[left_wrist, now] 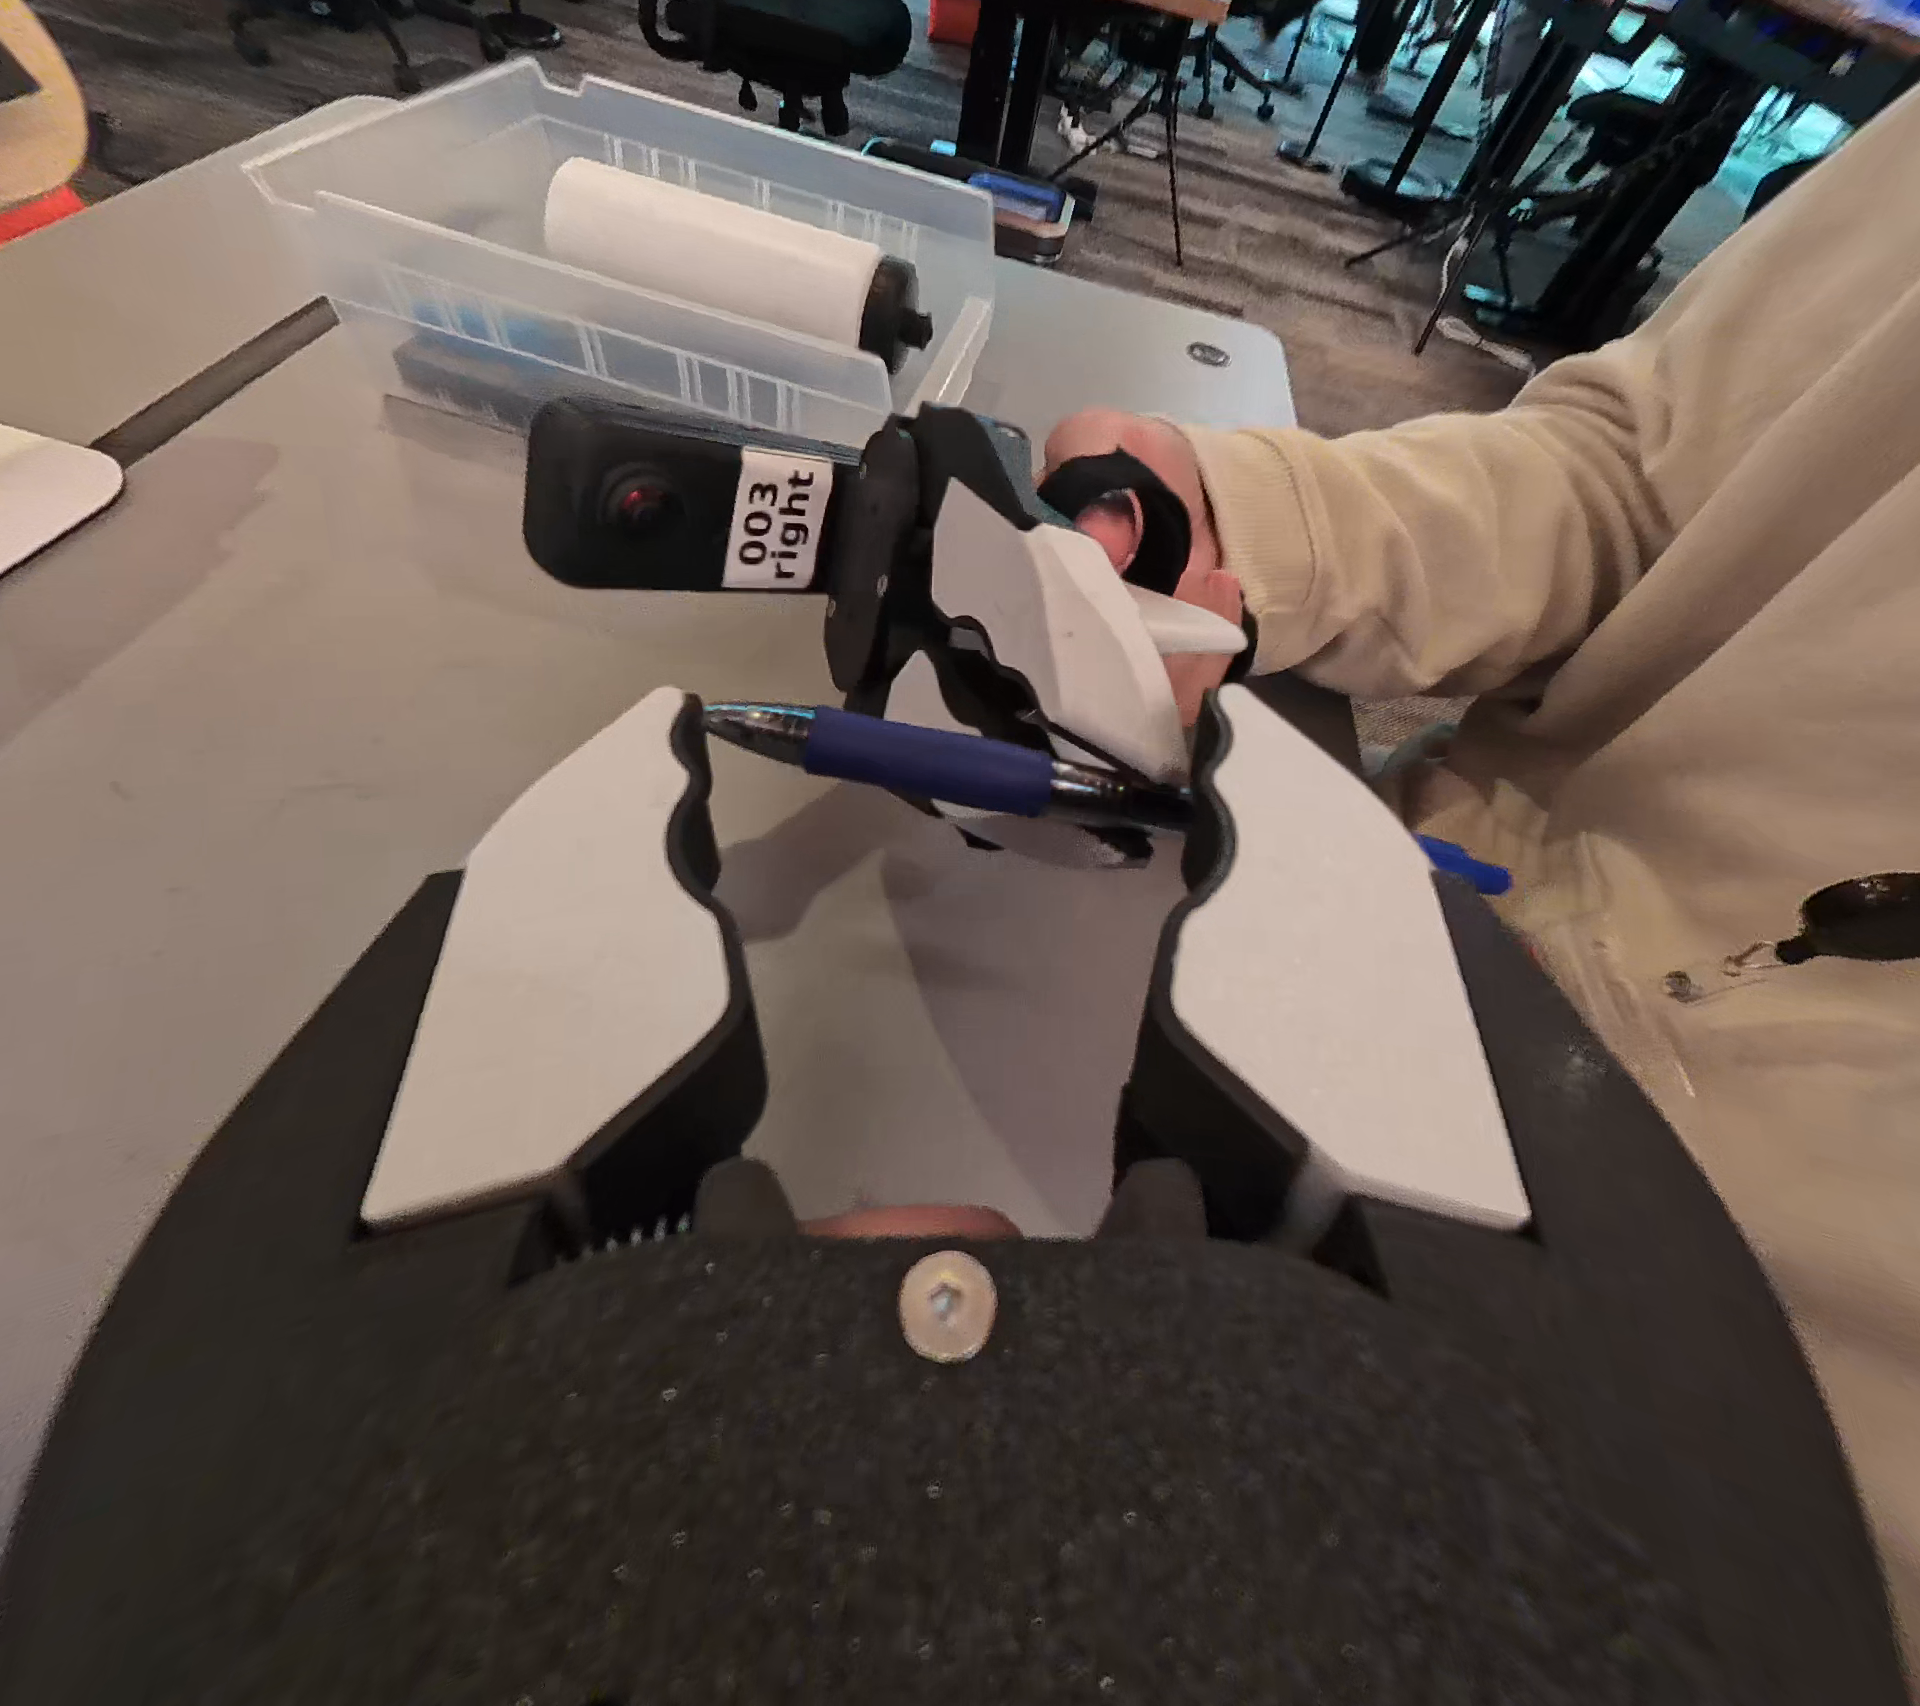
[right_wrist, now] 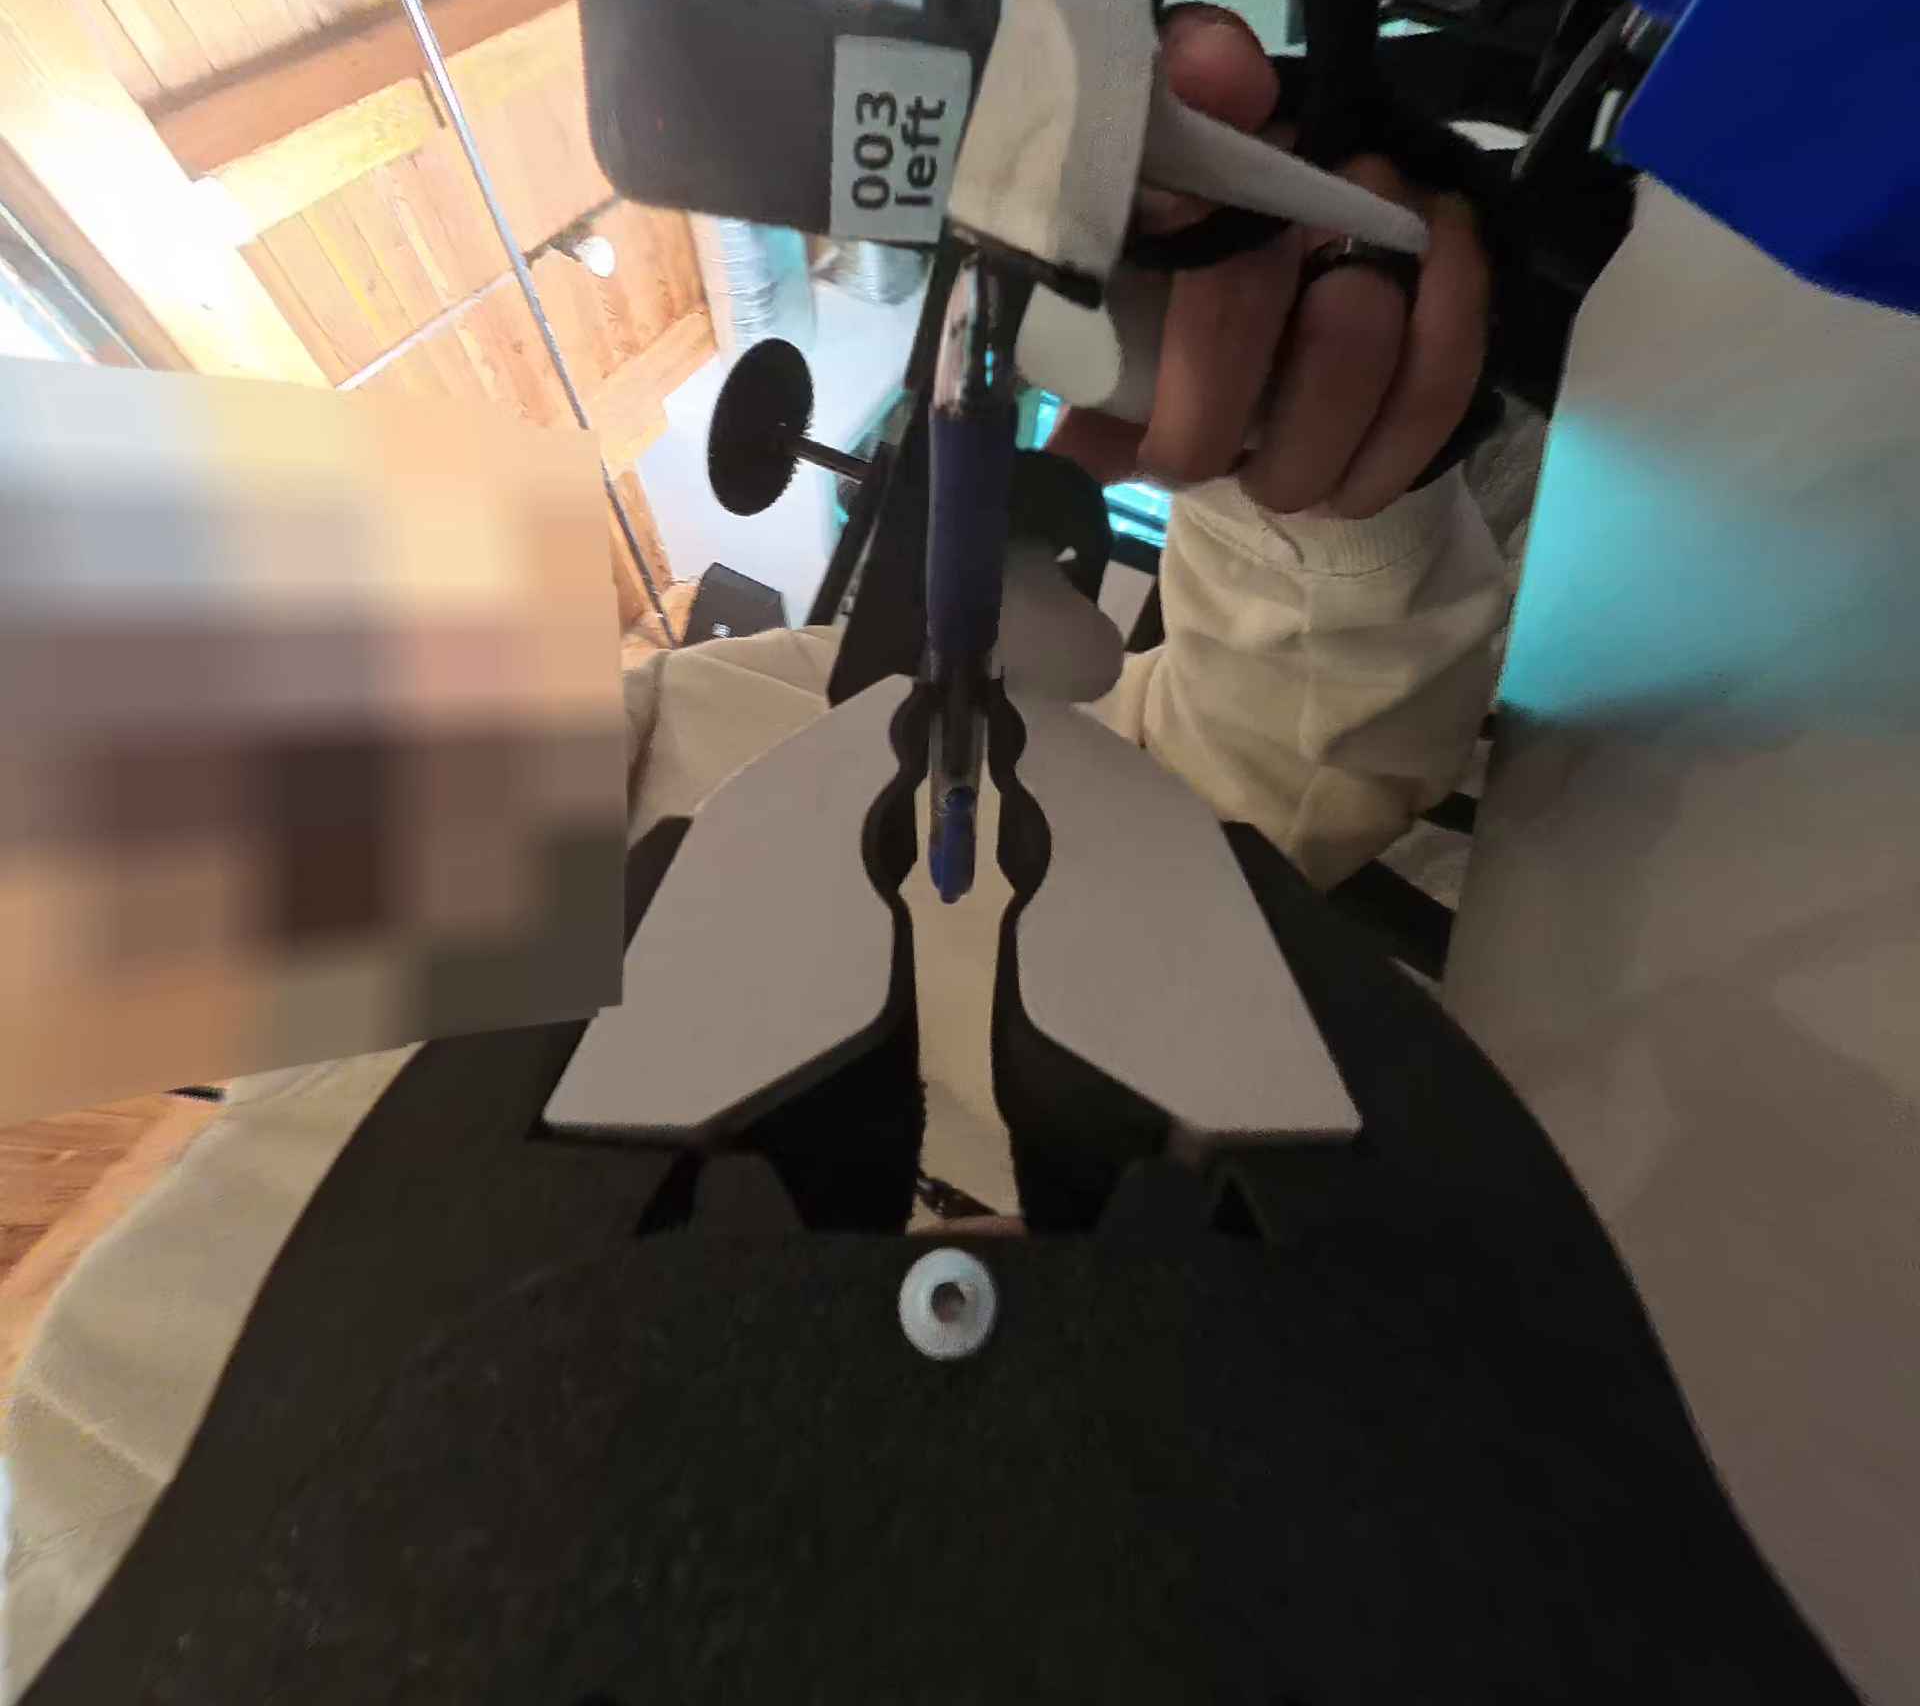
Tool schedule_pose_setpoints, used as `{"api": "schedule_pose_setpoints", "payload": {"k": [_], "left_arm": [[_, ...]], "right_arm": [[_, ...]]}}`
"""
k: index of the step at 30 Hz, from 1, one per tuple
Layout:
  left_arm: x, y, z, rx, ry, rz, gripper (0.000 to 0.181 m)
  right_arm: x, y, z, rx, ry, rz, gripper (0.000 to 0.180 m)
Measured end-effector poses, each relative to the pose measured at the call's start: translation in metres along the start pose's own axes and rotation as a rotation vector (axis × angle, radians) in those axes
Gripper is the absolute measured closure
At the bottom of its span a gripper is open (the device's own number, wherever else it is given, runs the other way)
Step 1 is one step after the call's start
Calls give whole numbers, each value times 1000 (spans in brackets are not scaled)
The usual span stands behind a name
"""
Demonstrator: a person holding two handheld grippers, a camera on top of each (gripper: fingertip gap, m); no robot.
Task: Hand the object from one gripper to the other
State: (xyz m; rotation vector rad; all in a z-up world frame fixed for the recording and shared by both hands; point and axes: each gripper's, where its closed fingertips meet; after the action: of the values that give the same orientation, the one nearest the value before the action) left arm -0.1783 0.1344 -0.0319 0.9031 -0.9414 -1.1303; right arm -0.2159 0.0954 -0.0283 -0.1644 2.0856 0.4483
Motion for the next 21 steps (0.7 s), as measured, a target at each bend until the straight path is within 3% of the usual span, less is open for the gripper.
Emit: {"api": "schedule_pose_setpoints", "payload": {"k": [1,4,9,11,12,18,21], "left_arm": [[-1,2,2,16,-10,18,98],[-4,5,9,51,-41,66,125],[-7,-6,5,20,-121,209,127],[-9,-12,1,-7,-139,235,157],[-9,-12,-1,-2,-153,251,163],[-20,-12,-7,9,-91,243,169],[-33,-9,-2,42,-30,254,169]], "right_arm": [[1,-1,1,-10,-23,19,170],[14,-7,5,-74,-160,94,170],[34,2,20,-115,-470,336,170],[32,7,22,-113,-516,401,170],[32,10,24,-108,-550,451,170],[39,26,46,-85,-743,596,168],[42,32,58,-58,-799,604,154]]}}
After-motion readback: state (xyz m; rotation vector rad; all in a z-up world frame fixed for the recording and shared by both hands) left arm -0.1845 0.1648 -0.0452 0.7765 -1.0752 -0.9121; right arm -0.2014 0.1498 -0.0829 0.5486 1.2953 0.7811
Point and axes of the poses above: each gripper's, where its closed fingertips meet, z back along the fingers, y out of its top, x = y × z across the jaws, and after that the axes turned 5 degrees about y, right-handed
